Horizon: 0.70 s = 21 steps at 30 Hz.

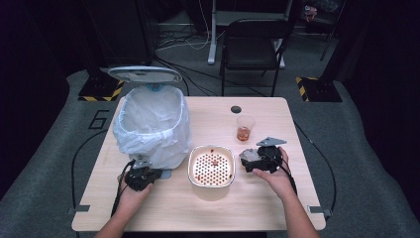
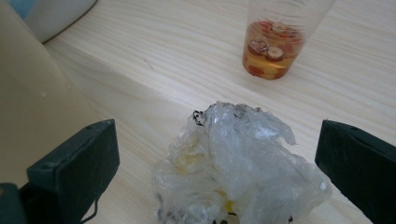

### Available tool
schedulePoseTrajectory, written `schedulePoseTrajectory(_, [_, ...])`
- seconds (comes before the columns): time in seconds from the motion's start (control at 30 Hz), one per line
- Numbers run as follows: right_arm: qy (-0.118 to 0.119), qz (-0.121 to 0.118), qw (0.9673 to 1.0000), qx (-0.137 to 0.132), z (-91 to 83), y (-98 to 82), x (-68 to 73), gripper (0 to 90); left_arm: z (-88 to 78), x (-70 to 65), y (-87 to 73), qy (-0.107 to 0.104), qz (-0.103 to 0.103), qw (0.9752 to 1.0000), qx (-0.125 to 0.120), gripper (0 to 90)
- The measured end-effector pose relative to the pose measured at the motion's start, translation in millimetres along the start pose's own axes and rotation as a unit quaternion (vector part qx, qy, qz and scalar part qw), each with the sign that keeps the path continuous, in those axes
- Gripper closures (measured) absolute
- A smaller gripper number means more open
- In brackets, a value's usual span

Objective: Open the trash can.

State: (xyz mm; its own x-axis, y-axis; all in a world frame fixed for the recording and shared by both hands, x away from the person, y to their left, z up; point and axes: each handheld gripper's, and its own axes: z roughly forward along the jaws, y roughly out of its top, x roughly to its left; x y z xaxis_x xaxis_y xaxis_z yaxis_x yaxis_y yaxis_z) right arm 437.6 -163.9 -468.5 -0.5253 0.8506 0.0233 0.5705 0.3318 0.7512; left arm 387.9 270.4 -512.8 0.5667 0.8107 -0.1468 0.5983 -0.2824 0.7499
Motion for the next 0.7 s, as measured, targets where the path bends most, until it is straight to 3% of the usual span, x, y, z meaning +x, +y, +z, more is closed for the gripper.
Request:
schedulePoseTrajectory(0.37, [-0.008, -0.007, 0.9991, 0.042, 27.9, -13.1, 3.4, 0.0, -0.1, 0.1, 0.0, 0.000, 0.002, 1.0000, 0.001, 90.0])
schedulePoseTrajectory(0.4, [-0.011, -0.016, 0.9990, 0.040, 29.6, -14.1, 3.3, 0.6, 0.0, 0.1, 0.0, 0.000, 0.001, 1.0000, 0.000, 90.0])
schedulePoseTrajectory(0.7, [-0.026, -0.032, 0.9982, 0.044, 31.9, -21.7, 6.0, 22.2, -0.5, 0.0, 0.2, 0.003, 0.005, 1.0000, 0.003, 90.0])
